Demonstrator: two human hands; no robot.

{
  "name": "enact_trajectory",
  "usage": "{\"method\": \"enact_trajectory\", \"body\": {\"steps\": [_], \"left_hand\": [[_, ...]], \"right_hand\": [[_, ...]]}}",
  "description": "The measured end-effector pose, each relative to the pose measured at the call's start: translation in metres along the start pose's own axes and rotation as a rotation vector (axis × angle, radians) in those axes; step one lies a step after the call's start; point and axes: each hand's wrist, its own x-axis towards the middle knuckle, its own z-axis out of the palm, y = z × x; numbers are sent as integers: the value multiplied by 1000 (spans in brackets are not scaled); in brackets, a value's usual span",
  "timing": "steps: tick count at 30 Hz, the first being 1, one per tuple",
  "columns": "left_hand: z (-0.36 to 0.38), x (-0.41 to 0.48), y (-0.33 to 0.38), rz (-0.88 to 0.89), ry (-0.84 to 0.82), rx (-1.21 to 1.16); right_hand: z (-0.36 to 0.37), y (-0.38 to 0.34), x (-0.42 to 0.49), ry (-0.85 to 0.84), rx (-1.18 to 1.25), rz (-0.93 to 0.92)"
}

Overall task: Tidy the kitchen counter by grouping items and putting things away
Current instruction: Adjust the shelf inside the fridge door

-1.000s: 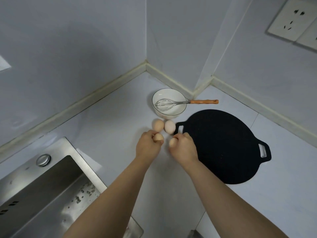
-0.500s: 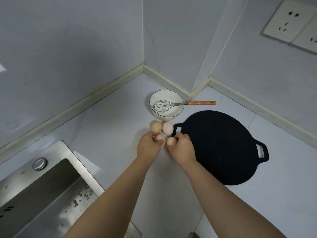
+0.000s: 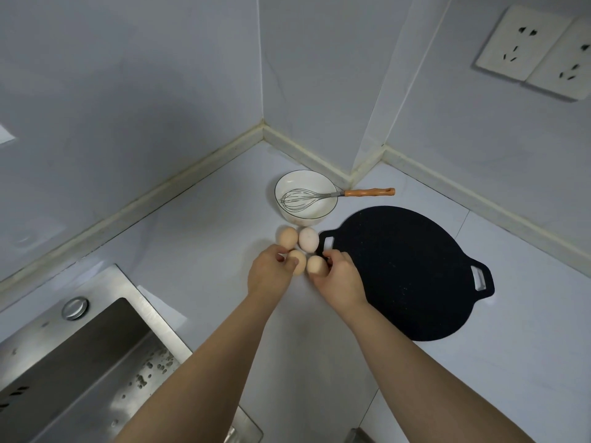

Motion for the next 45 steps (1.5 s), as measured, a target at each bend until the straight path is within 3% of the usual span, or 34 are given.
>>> {"method": "enact_trajectory", "body": {"steps": [11,19,23,29,45], "left_hand": [[2,-26,48,283,54,124],[40,-69,114,632,-3,216],[79,-108,156,830,-29,272],[152,-186,216,1011,-100,422],[348,-466,317,1460,-310,532]], "right_hand": [[-45,1,-12,48,25,-40],[-128,33,-42,242,-100,-110],[-189,69,-70,369,-296,-113],[-283,138,-138,497,-538,51],[-470,322,-402,815,-656,524]]}}
